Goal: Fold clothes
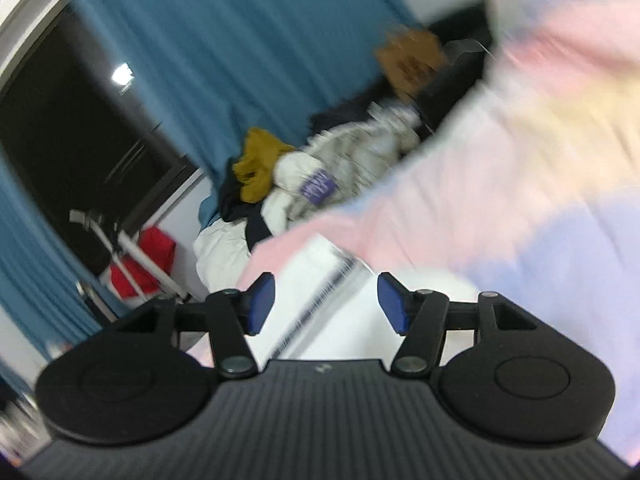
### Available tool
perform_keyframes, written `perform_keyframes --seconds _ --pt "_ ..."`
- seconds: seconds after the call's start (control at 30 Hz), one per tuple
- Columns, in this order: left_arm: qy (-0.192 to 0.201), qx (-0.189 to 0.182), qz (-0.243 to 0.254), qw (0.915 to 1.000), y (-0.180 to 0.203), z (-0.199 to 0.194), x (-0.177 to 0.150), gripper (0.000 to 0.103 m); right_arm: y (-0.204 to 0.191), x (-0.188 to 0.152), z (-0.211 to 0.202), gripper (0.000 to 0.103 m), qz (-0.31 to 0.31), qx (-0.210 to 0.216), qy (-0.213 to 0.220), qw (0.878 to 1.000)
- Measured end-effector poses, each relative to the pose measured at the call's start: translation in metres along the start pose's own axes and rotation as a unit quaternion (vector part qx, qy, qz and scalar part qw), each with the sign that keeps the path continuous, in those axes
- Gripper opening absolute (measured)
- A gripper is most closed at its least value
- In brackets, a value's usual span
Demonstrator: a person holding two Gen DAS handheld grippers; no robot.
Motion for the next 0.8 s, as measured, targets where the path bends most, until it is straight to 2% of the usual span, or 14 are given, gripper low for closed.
perform_keyframes --seconds 0.07,0.13,0.23,0.33,0.43,0.53,0.6,0.63,0.67,0.7,0.73,0.77,0.8 --pt "-0.024 -0.005 -0.046 0.9986 -0.021 0.003 -0.002 0.076 0.032 -0.015 -0.008 0.06 0.071 0.002 -0.028 0.997" --pt "-0.03 -0.017 -0.073 0.9967 -0.036 0.007 -0.001 0.076 0.058 -0.032 -0.01 0.06 0.117 0.004 -0.055 0.992" --pt "-0.016 -0.018 -0.107 0.994 -0.053 0.02 0.002 0.076 0.086 -0.058 0.005 0.06 0.159 0.004 -0.106 0.982" --pt "-0.003 -0.033 -0.13 0.9909 -0.062 0.041 0.006 0.073 0.095 -0.074 0.031 0.06 0.184 0.017 -0.146 0.972" --pt "0.017 -0.032 -0.116 0.9926 -0.057 0.059 0.011 0.073 0.09 -0.075 0.048 0.06 0.166 0.032 -0.127 0.977" --pt "0.04 -0.022 -0.067 0.9967 -0.041 0.075 0.013 0.072 0.082 -0.072 0.066 0.06 0.137 0.045 -0.106 0.984" --pt "0.052 -0.006 -0.027 0.9982 -0.032 0.084 0.015 0.062 0.078 -0.07 0.073 0.059 0.116 0.051 -0.087 0.988" --pt "0.056 0.009 -0.01 0.9983 -0.028 0.088 0.015 0.051 0.076 -0.069 0.076 0.057 0.106 0.055 -0.077 0.99" --pt "0.057 0.022 0.001 0.9981 -0.026 0.091 0.017 0.043 0.075 -0.068 0.078 0.05 0.096 0.052 -0.067 0.992" --pt "0.058 0.024 0.005 0.998 -0.024 0.089 0.019 0.039 0.074 -0.067 0.079 0.045 0.089 0.043 -0.057 0.993" --pt "0.059 0.021 0.008 0.998 -0.021 0.084 0.023 0.026 0.074 -0.065 0.081 0.029 0.084 0.034 -0.047 0.995" --pt "0.06 0.019 0.011 0.998 -0.017 0.079 0.027 0.018 0.075 -0.064 0.082 0.019 0.082 0.024 -0.039 0.996" --pt "0.061 0.016 0.014 0.9979 -0.014 0.074 0.031 0.015 0.076 -0.063 0.081 0.018 0.084 0.019 -0.033 0.996"
Point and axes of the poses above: each gripper's, at about its wrist camera, not at the fingertips, and z roughly the way its jaws point, y to its right, x to its top, the point moved 5 cm from there along z, roughly the way its jaws point, and after that the axes turned 1 degree about z, right-handed, at the moved point
